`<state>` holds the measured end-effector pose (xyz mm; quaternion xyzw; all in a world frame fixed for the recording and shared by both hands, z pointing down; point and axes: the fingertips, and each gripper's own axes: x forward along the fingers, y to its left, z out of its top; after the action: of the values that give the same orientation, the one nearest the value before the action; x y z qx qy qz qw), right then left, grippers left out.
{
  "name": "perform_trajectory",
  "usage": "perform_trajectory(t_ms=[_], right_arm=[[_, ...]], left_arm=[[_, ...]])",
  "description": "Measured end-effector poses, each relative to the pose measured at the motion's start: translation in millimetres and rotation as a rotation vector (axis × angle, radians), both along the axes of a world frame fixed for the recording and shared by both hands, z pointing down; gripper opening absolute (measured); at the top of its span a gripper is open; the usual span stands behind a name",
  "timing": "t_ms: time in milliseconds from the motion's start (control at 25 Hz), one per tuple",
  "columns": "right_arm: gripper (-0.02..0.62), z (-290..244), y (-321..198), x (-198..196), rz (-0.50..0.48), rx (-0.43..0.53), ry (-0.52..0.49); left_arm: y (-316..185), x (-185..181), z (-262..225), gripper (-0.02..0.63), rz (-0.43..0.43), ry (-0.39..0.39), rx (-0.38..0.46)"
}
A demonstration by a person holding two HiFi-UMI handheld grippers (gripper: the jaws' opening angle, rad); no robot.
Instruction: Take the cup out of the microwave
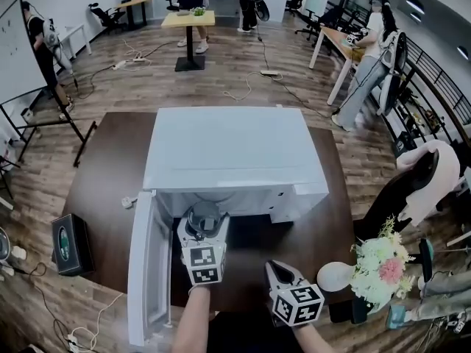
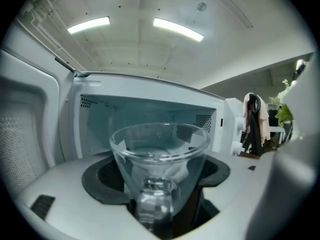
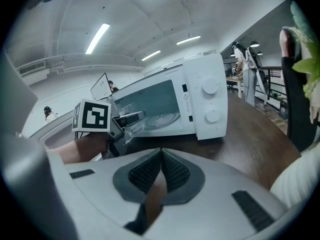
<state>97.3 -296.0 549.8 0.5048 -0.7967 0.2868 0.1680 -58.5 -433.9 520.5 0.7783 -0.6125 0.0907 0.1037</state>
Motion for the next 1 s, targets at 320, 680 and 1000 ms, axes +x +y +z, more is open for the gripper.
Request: perform_trajectory(t_ms=[320, 680, 1000], right_arm=[[-0.005, -4.7, 20.7, 5.2, 0.035, 0.024, -0.004], [-0.005, -24.3, 38.7, 14.1, 0.088, 0.092, -0.022], [-0.006, -44.6, 41.1, 28.2, 0.113, 0.179, -0.023]], left_arm=[[45.2, 13.3, -6.3, 0.385, 0.047, 0.014, 0.0], [93.6, 22.1, -25.0, 0.385, 0.11, 0.012, 0.005], [131.5, 36.4, -41.3, 0.385, 0.19, 0.023, 0.01]])
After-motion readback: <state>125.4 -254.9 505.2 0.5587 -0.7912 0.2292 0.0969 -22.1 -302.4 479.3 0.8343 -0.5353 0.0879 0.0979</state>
